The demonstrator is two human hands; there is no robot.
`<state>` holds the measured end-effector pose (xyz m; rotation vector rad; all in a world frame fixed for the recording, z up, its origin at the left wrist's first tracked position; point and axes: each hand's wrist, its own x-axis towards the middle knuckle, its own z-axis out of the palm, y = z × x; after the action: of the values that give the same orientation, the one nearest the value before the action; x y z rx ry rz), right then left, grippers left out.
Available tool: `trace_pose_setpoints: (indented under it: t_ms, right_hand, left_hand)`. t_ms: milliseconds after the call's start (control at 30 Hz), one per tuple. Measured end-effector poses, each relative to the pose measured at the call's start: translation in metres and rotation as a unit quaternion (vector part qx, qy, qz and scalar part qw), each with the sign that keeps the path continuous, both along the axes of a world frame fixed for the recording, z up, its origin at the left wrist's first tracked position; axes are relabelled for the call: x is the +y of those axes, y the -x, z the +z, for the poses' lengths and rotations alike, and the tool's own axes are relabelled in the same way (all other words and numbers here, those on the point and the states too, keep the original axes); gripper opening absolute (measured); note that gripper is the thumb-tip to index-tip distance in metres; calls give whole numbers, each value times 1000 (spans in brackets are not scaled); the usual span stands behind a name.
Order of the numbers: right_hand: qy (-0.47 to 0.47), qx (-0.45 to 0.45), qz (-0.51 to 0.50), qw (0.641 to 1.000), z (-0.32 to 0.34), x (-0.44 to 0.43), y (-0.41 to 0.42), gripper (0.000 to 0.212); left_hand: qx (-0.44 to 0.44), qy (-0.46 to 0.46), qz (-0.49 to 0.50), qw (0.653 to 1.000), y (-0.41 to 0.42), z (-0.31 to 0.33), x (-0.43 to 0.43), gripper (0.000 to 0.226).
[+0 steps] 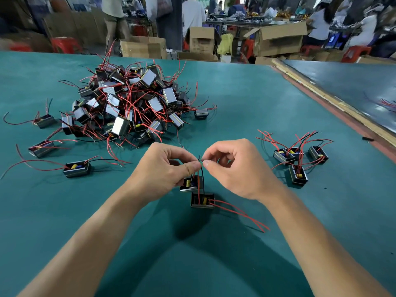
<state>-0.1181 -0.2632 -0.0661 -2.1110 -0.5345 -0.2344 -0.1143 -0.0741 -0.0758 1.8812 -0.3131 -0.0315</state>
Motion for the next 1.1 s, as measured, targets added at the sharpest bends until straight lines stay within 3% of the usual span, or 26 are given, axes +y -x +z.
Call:
trace_pose_setpoints:
  t_ms: [367, 533, 733, 1100]
  right_hand:
    - [-27, 6, 44, 999, 1, 3, 3, 13]
    - [-58, 11, 13, 998, 3, -5, -1, 8]
    - [-13, 15, 32, 999, 1, 0, 1, 8]
    - [-46, 61, 20, 997, 4, -3, -2, 20]
  left_hand:
    - [7, -14, 2, 1000, -2, -1, -1, 11]
    - [3, -12, 11, 1000, -2, -2, -1, 15]
    - [-11, -11, -41, 999, 3, 1, -1, 14]
    - [9, -16, -43, 999, 0, -1, 2, 7]
